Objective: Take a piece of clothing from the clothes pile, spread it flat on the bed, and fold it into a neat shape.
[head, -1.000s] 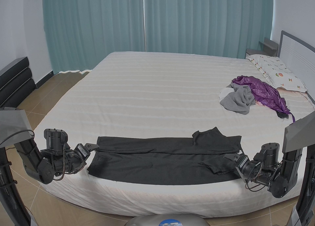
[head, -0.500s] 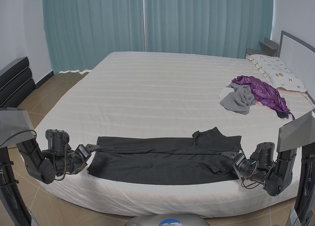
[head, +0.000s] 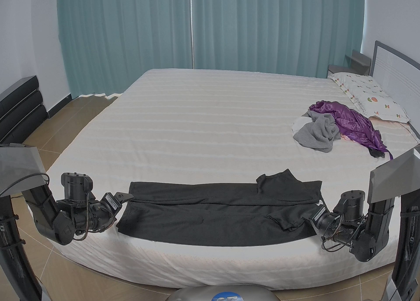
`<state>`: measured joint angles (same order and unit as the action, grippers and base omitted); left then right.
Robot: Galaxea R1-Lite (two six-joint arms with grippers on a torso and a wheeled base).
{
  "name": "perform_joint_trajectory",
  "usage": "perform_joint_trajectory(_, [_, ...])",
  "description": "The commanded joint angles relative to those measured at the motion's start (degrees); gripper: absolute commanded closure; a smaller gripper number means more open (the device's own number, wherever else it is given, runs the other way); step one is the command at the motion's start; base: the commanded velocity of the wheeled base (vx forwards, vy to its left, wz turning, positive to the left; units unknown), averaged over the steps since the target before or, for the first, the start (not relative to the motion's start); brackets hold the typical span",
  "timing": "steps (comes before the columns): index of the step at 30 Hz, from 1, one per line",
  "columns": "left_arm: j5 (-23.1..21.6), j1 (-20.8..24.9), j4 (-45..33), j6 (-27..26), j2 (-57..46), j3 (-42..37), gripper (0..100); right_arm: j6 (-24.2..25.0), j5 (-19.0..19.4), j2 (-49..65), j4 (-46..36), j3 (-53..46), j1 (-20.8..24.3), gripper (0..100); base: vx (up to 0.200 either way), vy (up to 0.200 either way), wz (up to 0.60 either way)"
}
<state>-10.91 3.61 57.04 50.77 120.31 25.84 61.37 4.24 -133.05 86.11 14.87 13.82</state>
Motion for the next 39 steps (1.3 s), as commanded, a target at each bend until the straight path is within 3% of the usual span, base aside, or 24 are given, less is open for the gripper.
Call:
perform_joint_trajectory(1, [0.01, 0.0, 0.0, -0.06, 0.1, 0.0, 0, -0.02, -0.02, 1.48, 0.02, -1.43, 0.33, 100, 0.0, 0.0, 0.0])
perform_joint_trajectory(21, [0.19, 0.0, 0.0, -0.15, 0.45, 0.0, 0, -0.28, -0.02, 6.57, 0.28, -6.26, 0.77, 100, 0.0, 0.0, 0.0])
perform_joint_trajectory(36, [0.19, -0.36, 0.0, -0.15, 0.54, 0.08, 0, -1.16, -0.11, 3.5, 0.81, -11.53, 2.26, 100, 0.0, 0.0, 0.0])
perform_joint_trajectory(37, [0.19, -0.44, 0.0, -0.15, 0.54, 0.08, 0, -1.6, -0.11, 3.23, 0.9, -11.8, 2.17, 0, 0.0, 0.0, 0.0])
perform_joint_trajectory(39, [0.19, -0.44, 0.0, -0.15, 0.45, 0.08, 0, -1.95, -0.11, 2.97, 0.81, -11.88, 2.17, 0, 0.0, 0.0, 0.0])
